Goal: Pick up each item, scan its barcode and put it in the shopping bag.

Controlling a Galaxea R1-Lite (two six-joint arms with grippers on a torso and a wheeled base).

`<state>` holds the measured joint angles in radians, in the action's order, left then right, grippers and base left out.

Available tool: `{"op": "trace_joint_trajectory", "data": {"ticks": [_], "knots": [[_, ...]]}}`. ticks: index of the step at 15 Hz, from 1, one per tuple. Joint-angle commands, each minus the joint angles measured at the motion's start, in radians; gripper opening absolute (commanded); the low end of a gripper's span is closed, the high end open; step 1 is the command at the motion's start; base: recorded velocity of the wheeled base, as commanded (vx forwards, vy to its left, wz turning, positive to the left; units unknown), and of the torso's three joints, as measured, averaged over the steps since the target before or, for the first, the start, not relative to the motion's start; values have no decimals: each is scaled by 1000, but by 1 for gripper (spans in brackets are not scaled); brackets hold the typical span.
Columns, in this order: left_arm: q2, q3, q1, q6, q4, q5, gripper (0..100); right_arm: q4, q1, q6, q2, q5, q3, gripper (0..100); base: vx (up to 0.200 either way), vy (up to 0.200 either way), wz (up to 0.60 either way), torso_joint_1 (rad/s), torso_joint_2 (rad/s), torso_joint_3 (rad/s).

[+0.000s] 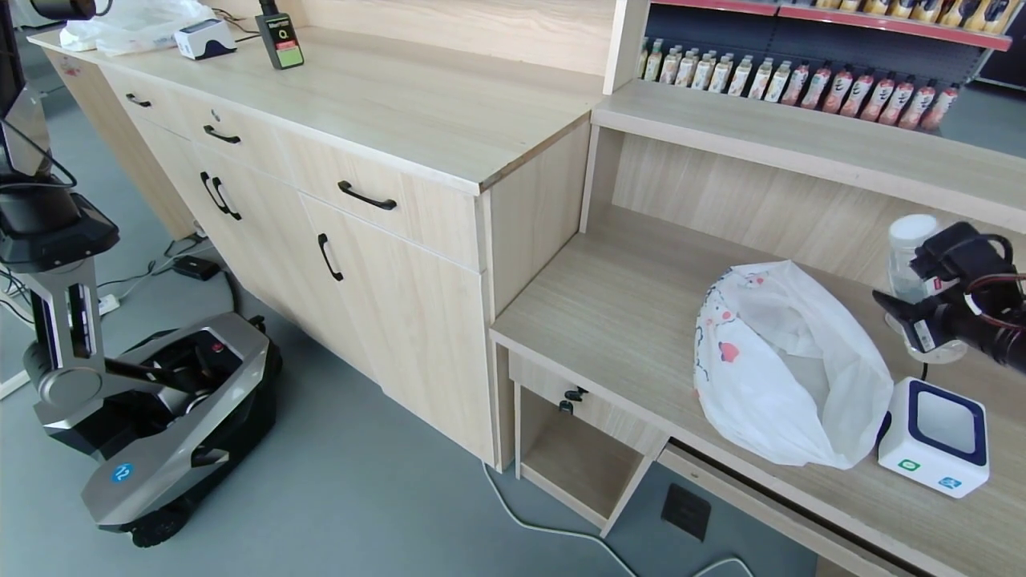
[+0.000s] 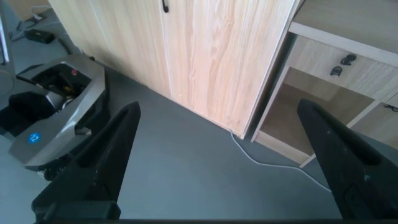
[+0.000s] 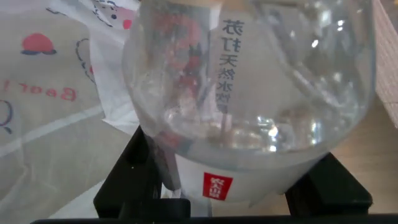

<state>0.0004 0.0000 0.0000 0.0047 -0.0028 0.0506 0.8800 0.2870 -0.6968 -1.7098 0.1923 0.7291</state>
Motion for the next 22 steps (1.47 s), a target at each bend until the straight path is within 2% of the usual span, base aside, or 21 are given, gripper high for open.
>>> {"op": "trace_joint_trajectory", "data": {"ticks": [1, 3, 5, 8, 11, 16, 20, 22], "knots": [[0, 0, 0, 0, 0, 0, 100, -398, -115, 333, 378, -45, 23, 0, 0, 0, 0, 0, 0, 0], [0, 0, -2, 0, 0, 0, 100, -432, -127, 367, 430, -45, -31, 0, 0, 0, 0, 0, 0, 0], [0, 0, 0, 0, 0, 0, 100, -365, -111, 378, 461, -47, -82, 0, 0, 0, 0, 0, 0, 0], [0, 0, 0, 0, 0, 0, 100, -354, -97, 378, 495, -47, -79, 0, 0, 0, 0, 0, 0, 0], [0, 0, -2, 0, 0, 0, 100, -303, -100, 395, 486, -47, -74, 0, 0, 0, 600, -46, 124, 90], [0, 0, 0, 0, 0, 0, 100, -113, -85, 569, 231, -45, -5, 0, 0, 0, 120, -114, 354, 228], [0, 0, 0, 0, 0, 0, 100, 143, -62, 569, 25, -42, -20, 0, 0, 0, 0, -15, 40, 23], [0, 0, 0, 0, 0, 0, 100, 215, -46, 566, -48, -42, -45, 0, 0, 0, 0, 0, 0, 0]]}}
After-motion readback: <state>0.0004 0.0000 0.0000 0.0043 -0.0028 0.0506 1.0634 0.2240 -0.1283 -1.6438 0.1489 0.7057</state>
